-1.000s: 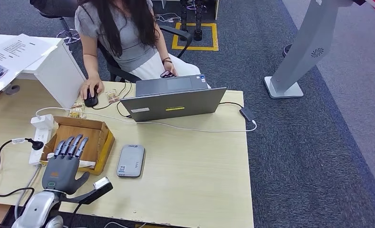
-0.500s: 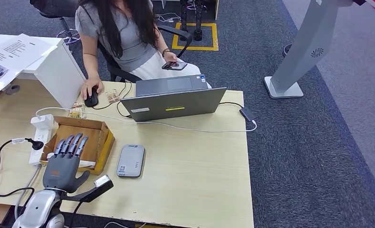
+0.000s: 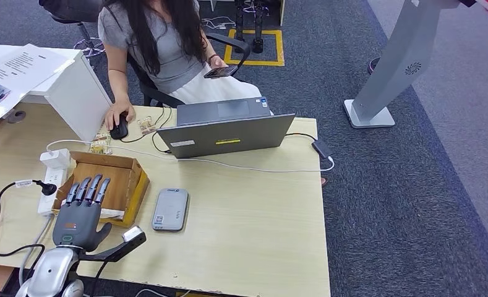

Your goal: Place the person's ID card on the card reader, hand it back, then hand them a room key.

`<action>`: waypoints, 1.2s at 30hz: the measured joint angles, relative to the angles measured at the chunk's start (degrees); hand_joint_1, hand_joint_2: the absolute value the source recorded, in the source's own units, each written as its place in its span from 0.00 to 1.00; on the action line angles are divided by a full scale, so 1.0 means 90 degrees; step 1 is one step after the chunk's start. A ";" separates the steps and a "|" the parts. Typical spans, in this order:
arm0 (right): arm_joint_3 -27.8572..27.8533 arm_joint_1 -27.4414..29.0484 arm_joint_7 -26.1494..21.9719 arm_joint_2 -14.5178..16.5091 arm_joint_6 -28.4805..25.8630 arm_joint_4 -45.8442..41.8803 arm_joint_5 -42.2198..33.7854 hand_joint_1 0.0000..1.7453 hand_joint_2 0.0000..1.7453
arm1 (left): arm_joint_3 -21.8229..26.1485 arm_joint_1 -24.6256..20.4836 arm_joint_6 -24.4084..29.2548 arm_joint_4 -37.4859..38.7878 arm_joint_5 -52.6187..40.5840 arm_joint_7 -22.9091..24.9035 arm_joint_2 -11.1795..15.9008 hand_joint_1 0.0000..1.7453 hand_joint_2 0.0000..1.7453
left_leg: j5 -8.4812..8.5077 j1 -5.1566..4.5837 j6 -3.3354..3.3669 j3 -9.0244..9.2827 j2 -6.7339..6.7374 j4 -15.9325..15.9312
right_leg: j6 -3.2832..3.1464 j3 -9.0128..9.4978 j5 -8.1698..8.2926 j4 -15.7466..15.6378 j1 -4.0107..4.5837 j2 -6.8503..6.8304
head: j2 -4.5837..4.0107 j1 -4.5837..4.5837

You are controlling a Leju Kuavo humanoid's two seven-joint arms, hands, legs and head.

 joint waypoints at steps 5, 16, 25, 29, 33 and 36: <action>0.0000 0.0000 0.0000 0.0000 0.0001 0.0000 0.0010 0.00 1.00 | 0.0000 0.0017 -0.0053 0.0000 -0.0045 0.0069 -0.0001 0.00 1.00 | 0.0000 0.0000 0.0000 0.0000 0.0000 0.0000 | 0.0000 0.0000 0.0000 0.0000 0.0000 0.0000 | 0.0000 0.0000; 0.0000 0.0003 -0.0053 0.0000 0.0022 0.0000 0.0027 0.00 1.00 | 0.0044 0.0167 -0.0039 0.0000 -0.0029 0.0189 0.0000 1.00 1.00 | 0.0000 0.0000 0.0000 -0.0002 -0.0001 0.0000 | 0.0000 0.0000 0.0000 0.0000 0.0000 -0.0001 | 0.0000 0.0000; 0.0000 0.0003 -0.0062 0.0000 0.0043 0.0000 0.0039 0.00 1.00 | 0.0052 0.0210 -0.0098 0.0000 0.0026 0.0139 0.0000 1.00 1.00 | 0.0000 0.0000 0.0000 -0.0001 -0.0001 0.0000 | 0.0000 0.0000 0.0000 0.0000 0.0000 -0.0001 | 0.0000 -0.0001; 0.0000 0.0003 -0.0063 0.0000 0.0046 0.0000 0.0046 0.00 1.00 | 0.0053 0.0203 -0.0098 0.0000 0.0029 0.0135 0.0000 1.00 1.00 | 0.0000 0.0000 0.0000 -0.0001 0.0000 0.0000 | 0.0000 0.0000 0.0000 0.0000 0.0000 0.0000 | 0.0000 0.0000; 0.0000 0.0004 -0.0064 0.0000 0.0046 0.0000 0.0051 0.00 1.00 | 0.0053 0.0196 -0.0098 0.0000 0.0076 0.0090 0.0000 1.00 1.00 | 0.0000 0.0000 0.0000 -0.0001 0.0000 0.0000 | 0.0000 -0.0001 0.0000 0.0000 0.0000 0.0000 | 0.0000 -0.0001; 0.0000 0.0003 -0.0064 0.0000 0.0046 0.0000 0.0063 0.00 1.00 | 0.0053 0.0189 -0.0098 0.0000 0.0146 0.0041 0.0000 1.00 1.00 | 0.0000 0.0000 0.0000 -0.0001 0.0000 0.0000 | 0.0000 -0.0001 -0.0001 0.0000 0.0000 0.0000 | 0.0000 -0.0001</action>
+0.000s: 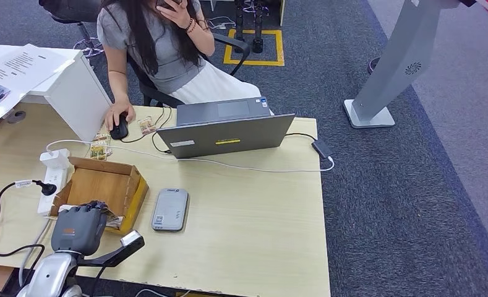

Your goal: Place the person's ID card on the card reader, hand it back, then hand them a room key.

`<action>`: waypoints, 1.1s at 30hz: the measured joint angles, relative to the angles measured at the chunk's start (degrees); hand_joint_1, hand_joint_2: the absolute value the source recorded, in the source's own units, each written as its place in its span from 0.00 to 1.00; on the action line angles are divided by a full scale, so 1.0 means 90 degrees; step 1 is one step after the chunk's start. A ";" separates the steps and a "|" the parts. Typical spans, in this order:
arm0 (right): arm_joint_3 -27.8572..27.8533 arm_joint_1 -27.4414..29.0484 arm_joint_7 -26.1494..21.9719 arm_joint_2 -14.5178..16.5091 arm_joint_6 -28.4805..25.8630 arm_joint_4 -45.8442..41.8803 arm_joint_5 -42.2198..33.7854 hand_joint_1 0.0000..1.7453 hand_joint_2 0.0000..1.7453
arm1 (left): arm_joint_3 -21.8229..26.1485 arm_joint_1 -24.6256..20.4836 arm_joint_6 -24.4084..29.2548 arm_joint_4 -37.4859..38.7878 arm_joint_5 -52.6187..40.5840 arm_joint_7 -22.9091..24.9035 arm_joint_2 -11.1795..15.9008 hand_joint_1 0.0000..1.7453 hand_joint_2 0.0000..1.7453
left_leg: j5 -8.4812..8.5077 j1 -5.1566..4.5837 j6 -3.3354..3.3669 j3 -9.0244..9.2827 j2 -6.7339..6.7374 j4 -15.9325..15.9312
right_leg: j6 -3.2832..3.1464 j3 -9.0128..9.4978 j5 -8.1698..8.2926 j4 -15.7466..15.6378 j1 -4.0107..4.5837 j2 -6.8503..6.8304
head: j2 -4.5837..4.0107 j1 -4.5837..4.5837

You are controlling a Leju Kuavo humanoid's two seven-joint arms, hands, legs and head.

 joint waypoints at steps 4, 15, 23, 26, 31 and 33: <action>0.0000 0.0000 0.0000 0.0000 0.0001 0.0000 0.0003 0.00 1.00 | 0.0000 -0.0003 0.0005 0.0000 0.0016 -0.0016 0.0000 1.00 1.00 | 0.0000 0.0000 0.0000 0.0001 0.0000 0.0000 | 0.0000 0.0000 0.0000 0.0000 0.0000 0.0000 | 0.0000 0.0001; 0.0000 -0.0002 0.0005 0.0000 0.0070 0.0000 0.0106 0.00 1.00 | 0.0002 -0.0300 0.0279 0.0041 0.0091 -0.0111 -0.0023 1.00 1.00 | 0.0000 0.0000 0.0000 0.0001 0.0000 0.0000 | 0.0000 -0.0001 0.0000 0.0000 0.0000 0.0000 | 0.0000 0.0000; 0.0010 -0.0031 0.0007 0.0000 0.0090 0.0000 0.0191 0.00 1.00 | 0.0002 -0.1001 0.0504 0.0160 0.0070 -0.0240 -0.0093 1.00 1.00 | 0.0004 0.0000 0.0001 -0.0004 -0.0017 0.0002 | 0.0002 -0.0002 0.0002 0.0000 0.0000 -0.0014 | 0.0000 0.0001; 0.0010 -0.0034 0.0006 0.0000 0.0093 0.0000 0.0225 0.00 1.00 | 0.0002 -0.1358 0.0493 0.0225 0.0045 -0.0229 -0.0107 1.00 1.00 | 0.0006 0.0001 0.0002 -0.0004 -0.0016 0.0002 | 0.0004 -0.0003 0.0004 0.0000 0.0000 -0.0013 | 0.0000 0.0001; 0.0010 -0.0046 0.0007 0.0000 0.0098 0.0000 0.0240 0.00 1.00 | -0.0066 -0.1950 0.0403 0.0339 0.0029 -0.0112 -0.0083 1.00 1.00 | 0.0008 0.0001 0.0004 -0.0006 -0.0016 0.0003 | 0.0004 -0.0003 0.0005 0.0001 0.0000 -0.0011 | 0.0000 0.0001; 0.0012 -0.0049 0.0007 0.0000 0.0100 0.0000 0.0242 0.00 1.00 | -0.0096 -0.2117 0.0377 0.0372 0.0039 -0.0096 -0.0064 1.00 1.00 | 0.0008 0.0001 0.0004 -0.0005 -0.0011 0.0003 | 0.0003 -0.0005 0.0005 0.0002 0.0000 -0.0005 | 0.0000 0.0000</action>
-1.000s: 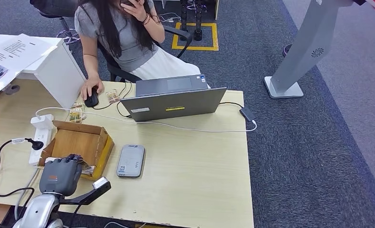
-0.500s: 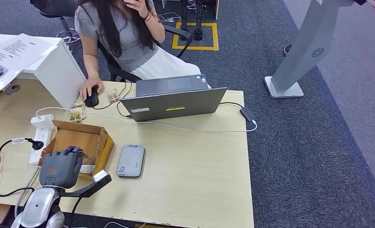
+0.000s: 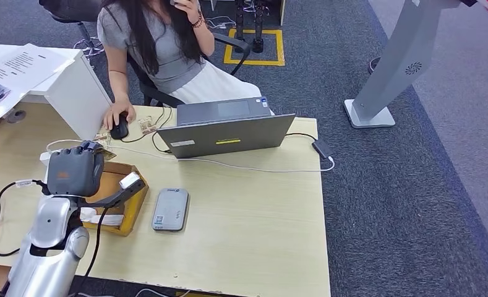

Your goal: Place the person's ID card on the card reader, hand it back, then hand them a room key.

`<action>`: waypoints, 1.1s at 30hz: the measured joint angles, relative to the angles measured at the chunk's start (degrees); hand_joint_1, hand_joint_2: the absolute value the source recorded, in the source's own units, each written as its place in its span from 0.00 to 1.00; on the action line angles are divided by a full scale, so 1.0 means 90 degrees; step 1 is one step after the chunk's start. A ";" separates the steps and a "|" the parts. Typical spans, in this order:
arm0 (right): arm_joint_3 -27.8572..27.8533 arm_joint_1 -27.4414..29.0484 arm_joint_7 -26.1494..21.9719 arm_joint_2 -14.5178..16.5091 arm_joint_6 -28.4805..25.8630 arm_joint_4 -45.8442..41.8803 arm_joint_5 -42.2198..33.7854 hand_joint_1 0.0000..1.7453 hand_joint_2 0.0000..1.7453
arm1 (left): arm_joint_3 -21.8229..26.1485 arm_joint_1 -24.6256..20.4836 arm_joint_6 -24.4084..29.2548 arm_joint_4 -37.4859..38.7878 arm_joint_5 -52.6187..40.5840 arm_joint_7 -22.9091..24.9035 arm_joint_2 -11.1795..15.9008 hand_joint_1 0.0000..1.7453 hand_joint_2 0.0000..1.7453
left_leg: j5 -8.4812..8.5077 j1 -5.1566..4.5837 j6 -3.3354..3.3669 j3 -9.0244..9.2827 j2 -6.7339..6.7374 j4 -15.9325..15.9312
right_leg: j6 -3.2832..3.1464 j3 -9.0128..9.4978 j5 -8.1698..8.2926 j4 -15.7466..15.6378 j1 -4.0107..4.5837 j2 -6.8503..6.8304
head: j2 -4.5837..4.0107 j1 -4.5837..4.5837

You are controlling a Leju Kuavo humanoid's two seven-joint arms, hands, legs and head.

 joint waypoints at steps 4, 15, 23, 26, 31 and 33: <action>0.0001 -0.0003 -0.0001 0.0000 0.0036 0.0000 0.0031 0.00 1.00 | -0.0077 -0.0333 -0.0161 0.0047 0.0062 0.0018 0.0056 1.00 1.00 | 0.0001 0.0000 0.0000 -0.0003 0.0002 0.0001 | 0.0000 -0.0007 0.0001 0.0000 0.0001 0.0002 | 0.0000 0.0002; 0.0206 -0.0036 0.0058 0.0000 0.0220 0.0000 0.0415 0.00 1.00 | -0.0282 -0.3513 -0.0571 0.2090 0.0056 0.0369 0.0465 1.00 1.00 | 0.0024 0.0006 -0.0002 -0.0009 0.0001 0.0003 | -0.0003 -0.0011 0.0024 0.0005 0.0002 0.0004 | 0.0000 0.0001; 0.0288 -0.0036 0.0087 0.0000 0.0233 0.0000 0.0455 0.00 1.00 | -0.0317 -0.4580 -0.0338 0.3610 0.0144 0.0322 0.0530 1.00 1.00 | 0.0024 0.0005 -0.0002 -0.0009 0.0013 0.0002 | -0.0005 -0.0015 0.0025 0.0007 0.0001 0.0018 | 0.0000 0.0002; 0.0294 -0.0036 0.0087 0.0000 0.0233 0.0000 0.0455 0.00 1.00 | -0.0322 -0.4692 -0.0327 0.3822 0.0149 0.0321 0.0530 1.00 1.00 | 0.0023 0.0005 -0.0001 -0.0011 0.0011 0.0002 | -0.0004 -0.0015 0.0025 0.0006 0.0001 0.0016 | 0.0000 0.0002; 0.0307 -0.0033 0.0112 0.0000 0.0227 0.0000 0.0464 0.00 1.00 | -0.0345 -0.4725 -0.0353 0.3998 0.0160 0.0320 0.0531 1.00 1.00 | 0.0024 0.0005 -0.0001 -0.0012 0.0013 0.0002 | -0.0004 -0.0016 0.0025 0.0006 0.0001 0.0017 | 0.0000 0.0001; 0.0307 -0.0034 0.0121 0.0000 0.0225 0.0000 0.0467 0.00 1.00 | -0.0356 -0.4703 -0.0424 0.4019 0.0220 0.0325 0.0535 0.50 1.00 | 0.0024 0.0005 -0.0001 -0.0012 0.0013 0.0002 | -0.0004 -0.0015 0.0025 0.0006 0.0001 0.0017 | 0.0000 0.0001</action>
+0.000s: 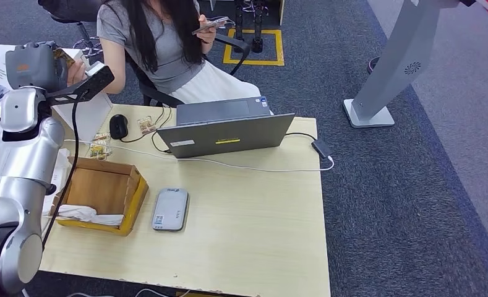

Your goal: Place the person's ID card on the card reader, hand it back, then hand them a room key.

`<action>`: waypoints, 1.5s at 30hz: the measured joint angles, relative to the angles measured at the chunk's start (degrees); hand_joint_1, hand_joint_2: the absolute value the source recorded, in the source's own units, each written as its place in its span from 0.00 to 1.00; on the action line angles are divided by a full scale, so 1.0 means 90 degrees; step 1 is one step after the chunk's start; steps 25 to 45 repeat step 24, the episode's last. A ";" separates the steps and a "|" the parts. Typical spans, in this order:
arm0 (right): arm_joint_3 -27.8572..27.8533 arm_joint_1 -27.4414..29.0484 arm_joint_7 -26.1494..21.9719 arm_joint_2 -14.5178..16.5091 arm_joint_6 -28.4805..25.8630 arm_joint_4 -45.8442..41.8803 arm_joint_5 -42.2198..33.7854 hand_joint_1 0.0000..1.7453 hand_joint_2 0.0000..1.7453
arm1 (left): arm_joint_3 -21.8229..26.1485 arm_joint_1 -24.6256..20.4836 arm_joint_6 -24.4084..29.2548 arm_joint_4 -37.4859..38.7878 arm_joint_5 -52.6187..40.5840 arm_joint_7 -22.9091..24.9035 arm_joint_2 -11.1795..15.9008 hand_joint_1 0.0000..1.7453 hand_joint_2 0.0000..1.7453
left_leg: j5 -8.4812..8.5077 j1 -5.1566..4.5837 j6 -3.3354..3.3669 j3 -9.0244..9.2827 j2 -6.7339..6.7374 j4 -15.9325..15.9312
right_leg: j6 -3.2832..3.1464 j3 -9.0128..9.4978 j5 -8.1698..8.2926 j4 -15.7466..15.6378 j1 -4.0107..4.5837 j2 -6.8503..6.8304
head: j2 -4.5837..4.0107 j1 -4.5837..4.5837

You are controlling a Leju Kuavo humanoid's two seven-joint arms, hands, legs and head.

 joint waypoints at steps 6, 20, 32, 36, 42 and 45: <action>0.0000 0.0003 0.0021 0.0000 0.0001 0.0000 0.0027 0.00 1.00 | -0.0002 0.0273 0.0055 0.0001 0.0148 0.0060 0.0101 0.00 1.00 | 0.0000 0.0001 0.0000 -0.0002 0.0000 0.0000 | 0.0000 -0.0003 -0.0001 0.0000 0.0001 0.0001 | 0.0000 -0.0001; -0.0023 0.0006 -0.0001 0.0001 -0.0067 0.0000 -0.0089 0.00 1.00 | 0.0002 0.1856 0.0637 -0.1283 0.0542 -0.0336 0.0282 0.00 1.00 | -0.0002 -0.0002 -0.0001 -0.0008 0.0001 -0.0001 | 0.0000 -0.0003 -0.0002 -0.0001 -0.0002 0.0001 | 0.0000 0.0001; -0.0058 0.0016 -0.0023 0.0002 -0.0126 0.0002 -0.0139 0.00 1.00 | 0.0018 0.2698 0.0919 -0.2287 0.0761 -0.0566 0.0279 0.00 1.00 | -0.0006 -0.0004 0.0002 -0.0010 0.0001 -0.0001 | 0.0002 -0.0008 -0.0005 -0.0003 -0.0004 0.0002 | 0.0000 0.0000; -0.0058 0.0016 -0.0023 0.0002 -0.0126 0.0002 -0.0139 0.00 1.00 | 0.0018 0.2698 0.0919 -0.2287 0.0761 -0.0566 0.0279 0.00 1.00 | -0.0006 -0.0004 0.0002 -0.0010 0.0001 -0.0001 | 0.0002 -0.0008 -0.0005 -0.0003 -0.0004 0.0002 | 0.0000 0.0000; -0.0058 0.0016 -0.0023 0.0002 -0.0126 0.0002 -0.0139 0.00 1.00 | 0.0018 0.2698 0.0919 -0.2287 0.0761 -0.0566 0.0279 0.00 1.00 | -0.0006 -0.0004 0.0002 -0.0010 0.0001 -0.0001 | 0.0002 -0.0008 -0.0005 -0.0003 -0.0004 0.0002 | 0.0000 0.0000; -0.0058 0.0016 -0.0023 0.0002 -0.0126 0.0002 -0.0139 0.00 1.00 | 0.0018 0.2698 0.0919 -0.2287 0.0761 -0.0566 0.0279 0.00 1.00 | -0.0006 -0.0004 0.0002 -0.0010 0.0001 -0.0001 | 0.0002 -0.0008 -0.0005 -0.0003 -0.0004 0.0002 | 0.0000 0.0000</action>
